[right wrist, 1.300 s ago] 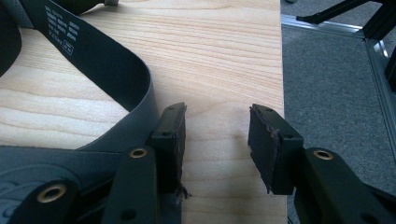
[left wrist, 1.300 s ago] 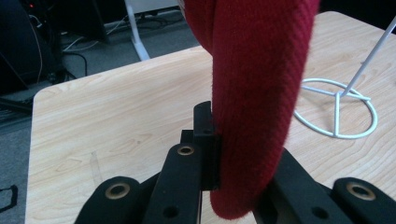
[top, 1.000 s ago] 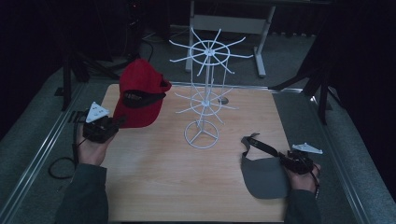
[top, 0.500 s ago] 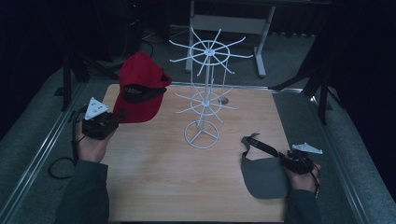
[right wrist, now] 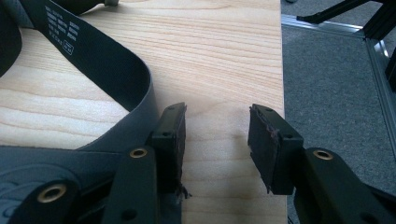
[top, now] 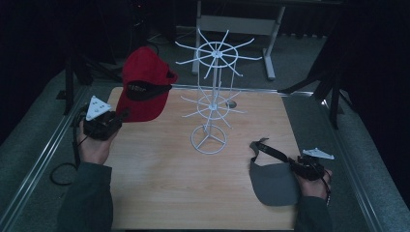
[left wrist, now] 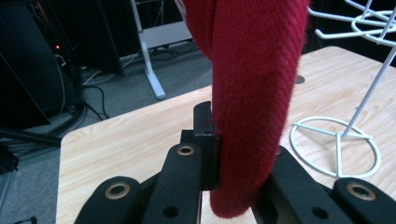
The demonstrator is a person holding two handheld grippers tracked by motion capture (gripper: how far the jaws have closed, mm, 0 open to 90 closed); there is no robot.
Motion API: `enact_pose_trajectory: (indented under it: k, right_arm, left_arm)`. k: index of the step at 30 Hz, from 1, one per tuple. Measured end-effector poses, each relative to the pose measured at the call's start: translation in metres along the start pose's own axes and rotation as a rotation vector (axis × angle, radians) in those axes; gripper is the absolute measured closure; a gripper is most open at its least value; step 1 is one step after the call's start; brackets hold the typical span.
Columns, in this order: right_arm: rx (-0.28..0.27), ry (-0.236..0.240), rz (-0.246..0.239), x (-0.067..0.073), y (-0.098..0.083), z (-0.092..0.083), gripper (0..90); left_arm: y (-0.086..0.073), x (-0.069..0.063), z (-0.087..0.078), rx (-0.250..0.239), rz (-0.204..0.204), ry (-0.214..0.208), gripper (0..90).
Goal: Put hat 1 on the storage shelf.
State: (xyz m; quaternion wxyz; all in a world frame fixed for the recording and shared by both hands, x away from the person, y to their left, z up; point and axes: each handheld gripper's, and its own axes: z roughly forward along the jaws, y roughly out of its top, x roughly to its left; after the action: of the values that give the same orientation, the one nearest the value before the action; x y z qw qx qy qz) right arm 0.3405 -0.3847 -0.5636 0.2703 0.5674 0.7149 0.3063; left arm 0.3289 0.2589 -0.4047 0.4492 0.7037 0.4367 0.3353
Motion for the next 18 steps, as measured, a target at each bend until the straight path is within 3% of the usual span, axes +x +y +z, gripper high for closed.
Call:
enact_pose_trajectory:
  k: [18]
  right_arm:
    - [-0.001,0.002,0.0,0.0,0.0,0.0,56.5]
  left_arm:
    - [0.02,-0.002,-0.004,-0.062,0.001,0.023,85.8]
